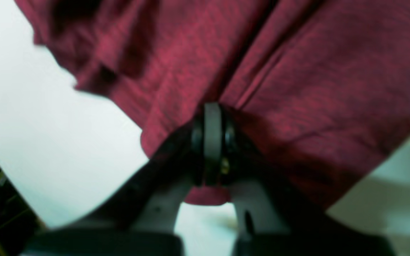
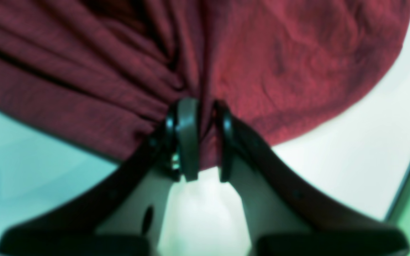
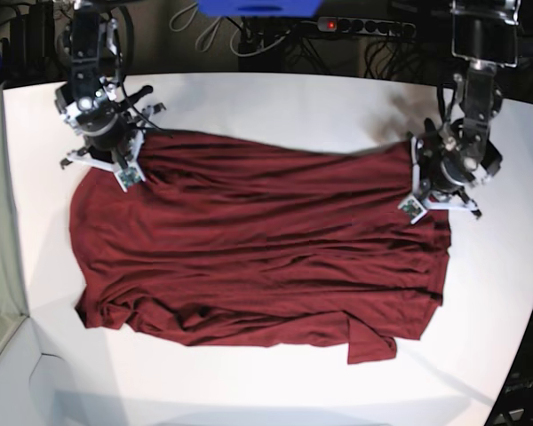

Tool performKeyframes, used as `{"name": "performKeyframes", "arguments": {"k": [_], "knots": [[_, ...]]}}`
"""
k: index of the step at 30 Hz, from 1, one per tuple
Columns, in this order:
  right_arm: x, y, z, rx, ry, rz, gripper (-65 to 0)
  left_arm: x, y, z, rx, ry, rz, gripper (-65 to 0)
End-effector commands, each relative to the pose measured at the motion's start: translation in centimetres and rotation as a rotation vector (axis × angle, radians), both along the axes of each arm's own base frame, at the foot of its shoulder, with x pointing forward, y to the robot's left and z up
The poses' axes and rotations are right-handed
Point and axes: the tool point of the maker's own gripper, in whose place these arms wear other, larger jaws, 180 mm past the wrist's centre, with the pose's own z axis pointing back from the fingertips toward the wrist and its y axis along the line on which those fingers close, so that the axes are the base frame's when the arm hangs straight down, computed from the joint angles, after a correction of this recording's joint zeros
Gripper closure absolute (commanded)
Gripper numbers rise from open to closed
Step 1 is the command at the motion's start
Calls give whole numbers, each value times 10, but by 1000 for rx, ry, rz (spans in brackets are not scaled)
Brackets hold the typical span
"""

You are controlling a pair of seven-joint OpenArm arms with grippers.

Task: Layout the t-shirt on the table in an organized manner, then fold the t-shirt properly
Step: 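Hold the shirt edge with both grippers and pull it away from the hem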

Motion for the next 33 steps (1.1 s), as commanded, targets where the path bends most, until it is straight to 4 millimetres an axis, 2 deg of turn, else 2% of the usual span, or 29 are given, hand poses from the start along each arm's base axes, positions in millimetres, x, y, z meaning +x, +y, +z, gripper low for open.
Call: {"name": "performKeyframes", "arguments": {"k": [1,5,12,15,16,20,23,26,27,29,33], "knots": [[6,-2,13,-9,-46,4,-77,-15,12,-5,51,57,-4,-1],[-8,-6,16,-34,-38,20,-77,-28,22,-9,66,82,-3,-1],[-20,-10,19,-55,-31,34,-77,-23,25,-4,74,68,-4,-1],[-20,-17,20,-74,-28,39,-77,-15,18,8,70,25,-21,-1],[-19,-17,22,-76,-33,40,-77,-11,16,13,69,5,-29,-1],[-6,-13,48,-86,-109,51,-77,2,3,38,63,-79,-59,-1],[7,-9,63,-81,-163,56,-80,8,-4,50,57,-116,-73,-1],[20,-5,60,-56,-171,40,-80,12,-9,52,42,-129,-72,-1],[23,-4,56,-44,-163,30,-80,14,-13,50,32,-126,-67,-1],[30,-4,46,-31,-145,15,-78,7,-9,32,28,-75,-46,-1],[23,-8,19,-20,-71,3,-77,-9,-1,2,20,20,-19,-1]]}}
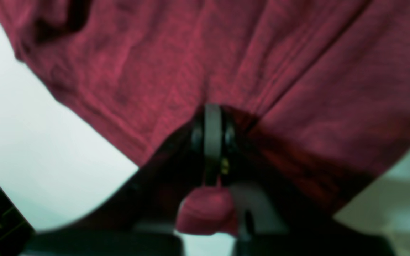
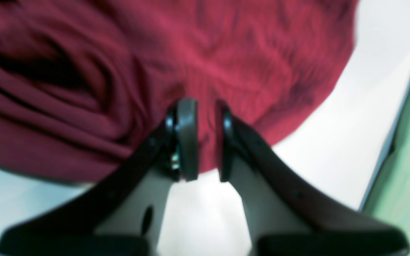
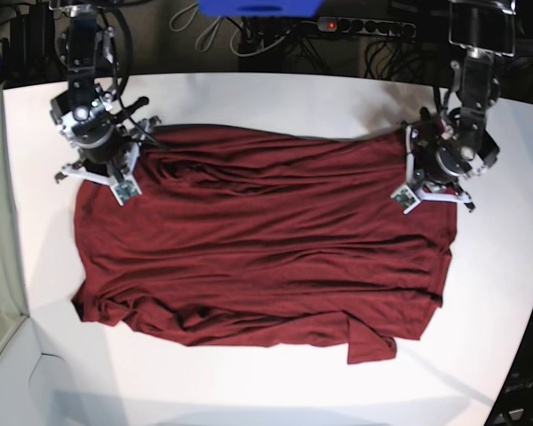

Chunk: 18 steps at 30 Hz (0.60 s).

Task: Layout the t-shirt on the table in an organized manner, then fold the t-shirt properly
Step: 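Hold the shirt edge with both grippers and pull it away from the hem, then drag the held shirt edge with both grippers toward the robot base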

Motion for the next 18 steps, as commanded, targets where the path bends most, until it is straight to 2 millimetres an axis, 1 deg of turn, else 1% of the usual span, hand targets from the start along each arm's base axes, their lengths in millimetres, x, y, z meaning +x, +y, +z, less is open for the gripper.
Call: {"name": "performKeyframes", "arguments": {"k": [1,3,5,8,11,15,18], "knots": [[4,-3,4,1,-22,-5,-77,-5,12,-5,45,38,10,-1],[-1,-4,-4,1,1,-7,-77,-8,13,-8,48,52,15,-1],[-12,-7,-13,-4,35,-9,-77,-11,16,-9,63,58,13,-1],[-25,-15,-20,-26,68,-3,-77,-21,18,-13,66,75,14,-1],[-39,-21,-25,-45,97,3,-77,-28,15,-12,68,76,4,-1],[-48,-24,-19,-64,95,18,-77,-38,15,-7,95,84,-1,-1],[-54,-24,-9,-79,79,35,-77,-35,14,4,116,69,-1,-1]]}}
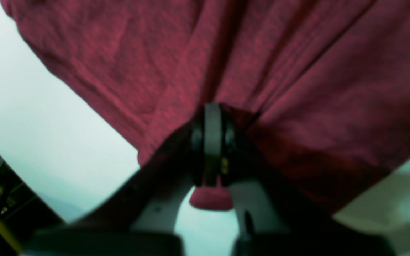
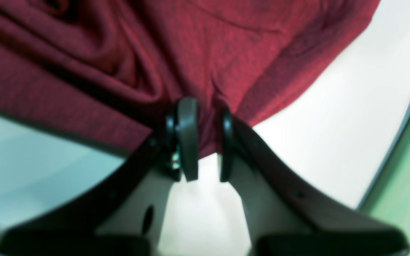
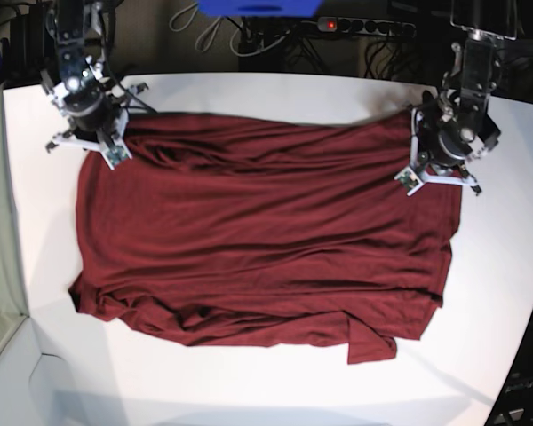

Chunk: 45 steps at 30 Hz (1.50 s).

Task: Layout the t-shirt on the table in an organized manner, then fold the t-shirt properly
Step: 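Drag the held shirt edge with both grippers toward the robot base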

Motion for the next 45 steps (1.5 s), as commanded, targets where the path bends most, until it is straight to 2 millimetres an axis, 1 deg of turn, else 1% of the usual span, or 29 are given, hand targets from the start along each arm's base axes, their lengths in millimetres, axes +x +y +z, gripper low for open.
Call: {"name": "performKeyframes", "arguments": {"k": [1,5,8,11,14,15,18,21,24,26,28,30,32,33,36,37,39,40,41,43,45], "knots": [[3,-1,10,-13,-24,14,-77,0,3,5,19,2,-11,-1],[1,1,21,-21,-44,27,-77,2,2,10,29,-12,-17,-1],[2,2,25,-24,-52,29,-77,1,4,9,33,-9,-18,-1],[2,-6,26,-32,-57,8,-77,-6,12,10,52,3,-27,-1],[6,-14,31,-39,-78,-16,-77,0,13,22,60,-35,-34,-1],[8,-15,34,-40,-88,-17,-77,3,20,29,68,-55,-20,-1],[26,-11,51,-40,-149,-6,-77,16,32,50,69,-130,36,-1],[44,-10,63,-41,-198,-9,-78,37,36,73,63,-212,64,-1],[62,-8,73,-27,-242,-17,-80,49,39,82,60,-245,75,-1],[74,-4,76,-8,-263,-26,-80,63,37,87,44,-268,79,-1],[84,0,75,16,-272,-42,-80,72,24,74,-1,-244,93,-1],[92,5,68,46,-263,-59,-80,79,14,61,-33,-217,112,-1],[93,6,60,56,-244,-69,-79,77,9,46,-61,-179,128,-1],[91,5,54,58,-229,-72,-79,74,9,38,-67,-157,136,-1],[88,8,39,77,-193,-81,-78,65,16,18,-68,-92,159,-1],[84,8,34,79,-176,-83,-78,62,18,13,-68,-75,164,-1],[80,8,27,80,-155,-86,-77,58,29,8,-57,-63,164,-1],[73,7,19,80,-129,-89,-77,55,34,5,-51,-53,167,-1],[68,7,15,81,-117,-90,-77,51,38,2,-41,-41,168,-1],[62,7,9,81,-99,-91,-77,41,45,-3,-24,-19,169,-1],[59,7,6,81,-88,-93,-77,37,53,-3,-10,-12,171,-1]]}}
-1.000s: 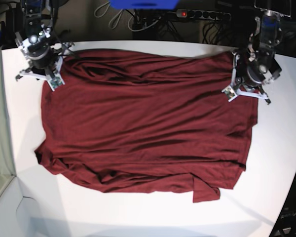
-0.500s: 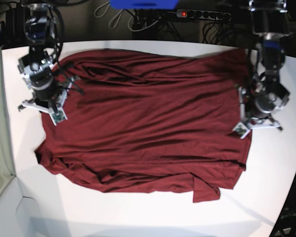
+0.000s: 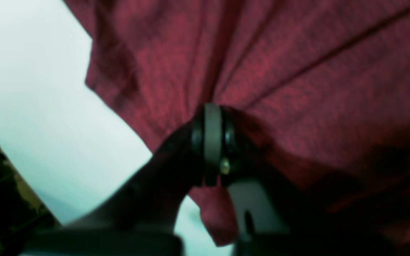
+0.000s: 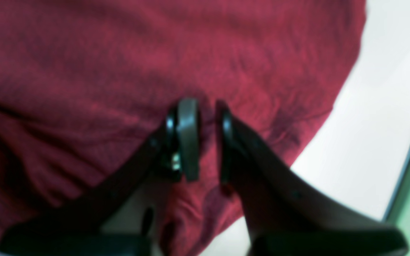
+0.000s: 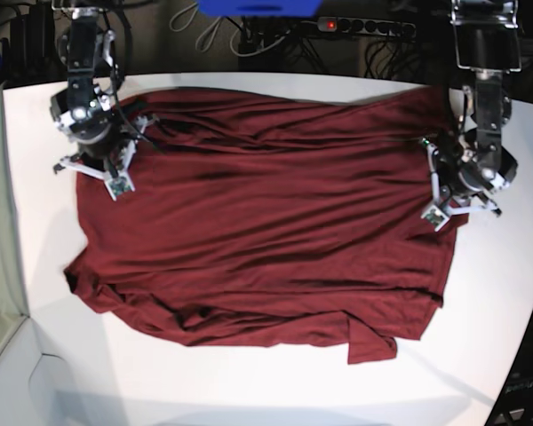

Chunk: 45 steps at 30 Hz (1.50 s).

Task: Layout the t-shirt on the table in an organized manner, then fold the t-shirt properly
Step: 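Drag the held shirt edge with both grippers toward the robot base, then reach both grippers down along the shirt sides toward the hem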

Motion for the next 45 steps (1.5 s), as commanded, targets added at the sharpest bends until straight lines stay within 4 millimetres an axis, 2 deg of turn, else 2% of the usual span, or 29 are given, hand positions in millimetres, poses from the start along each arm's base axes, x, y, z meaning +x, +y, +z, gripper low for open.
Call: {"name": "performKeyframes", "arguments": {"k": [1,6,9,13,23,25,29,31,35,39,42,45], "knots": [[0,-5,3,-16,-3,-4,-77,-6,13,0,46,34,7,-1],[-18,-6,-6,-20,35,0,-77,-13,15,2,63,36,3,-1],[-27,-6,-11,-20,56,0,-77,-16,6,5,59,23,-20,-1],[-40,-12,-8,-47,67,13,-77,-16,-2,14,55,-8,-39,-1],[-60,-12,0,-65,70,28,-77,-11,-1,19,57,-24,-38,-1],[-54,-12,10,-68,38,29,-77,-9,-1,21,56,-33,-37,-1],[-37,-8,42,-82,-60,44,-77,2,-6,43,68,-100,-61,-1],[-29,-5,57,-87,-105,51,-77,14,-9,61,74,-156,-74,-1],[1,-3,81,-90,-196,52,-80,38,-14,86,75,-237,-81,-1],[39,-5,96,-85,-264,40,-81,73,-10,101,59,-283,-56,-1],[74,-10,105,-75,-302,22,-81,109,-20,107,-10,-306,-12,-1],[104,-16,98,-53,-291,-2,-81,137,-30,105,-68,-288,13,-1]]}}
